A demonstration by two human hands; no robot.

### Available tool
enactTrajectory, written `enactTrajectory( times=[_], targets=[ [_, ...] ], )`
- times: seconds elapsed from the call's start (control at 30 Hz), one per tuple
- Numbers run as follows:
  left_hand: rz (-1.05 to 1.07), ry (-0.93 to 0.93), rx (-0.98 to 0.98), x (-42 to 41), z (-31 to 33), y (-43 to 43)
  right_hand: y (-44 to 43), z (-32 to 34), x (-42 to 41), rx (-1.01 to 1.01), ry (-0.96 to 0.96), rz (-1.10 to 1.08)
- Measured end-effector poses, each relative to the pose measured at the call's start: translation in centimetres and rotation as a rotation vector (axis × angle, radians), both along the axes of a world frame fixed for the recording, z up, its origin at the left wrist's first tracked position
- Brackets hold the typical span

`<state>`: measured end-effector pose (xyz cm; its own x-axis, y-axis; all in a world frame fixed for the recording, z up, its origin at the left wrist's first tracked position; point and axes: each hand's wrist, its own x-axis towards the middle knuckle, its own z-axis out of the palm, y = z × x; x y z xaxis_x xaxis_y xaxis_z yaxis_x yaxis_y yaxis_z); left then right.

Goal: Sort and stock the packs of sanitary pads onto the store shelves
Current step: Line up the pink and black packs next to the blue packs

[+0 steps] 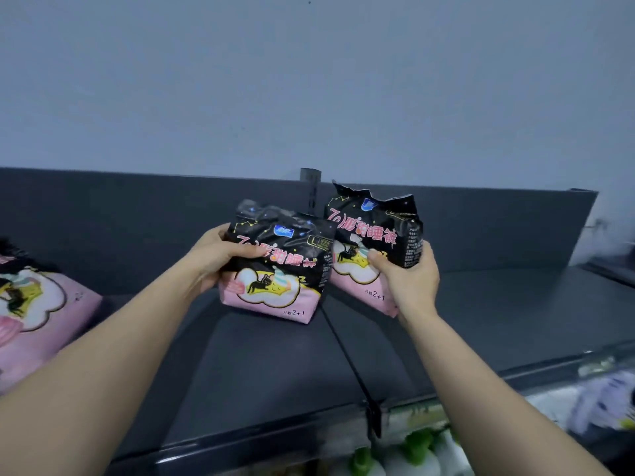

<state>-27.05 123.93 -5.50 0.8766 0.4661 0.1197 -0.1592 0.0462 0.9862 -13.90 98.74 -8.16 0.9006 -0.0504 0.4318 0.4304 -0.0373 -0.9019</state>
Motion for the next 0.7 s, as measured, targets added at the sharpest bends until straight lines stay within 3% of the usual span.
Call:
enactTrajectory(
  times=[0.3,0.7],
  targets=[
    [0.068,-0.125,-0.099,7.8,-0.1,-13.4,-15.8,0.2,3.8,0.014,0.044,-0.147],
    [-0.111,-0.116,-0.099,18.7,-0.1,-34.9,-38.7,-0.4,8.8,0.019,0.048,-0.345]
  ],
)
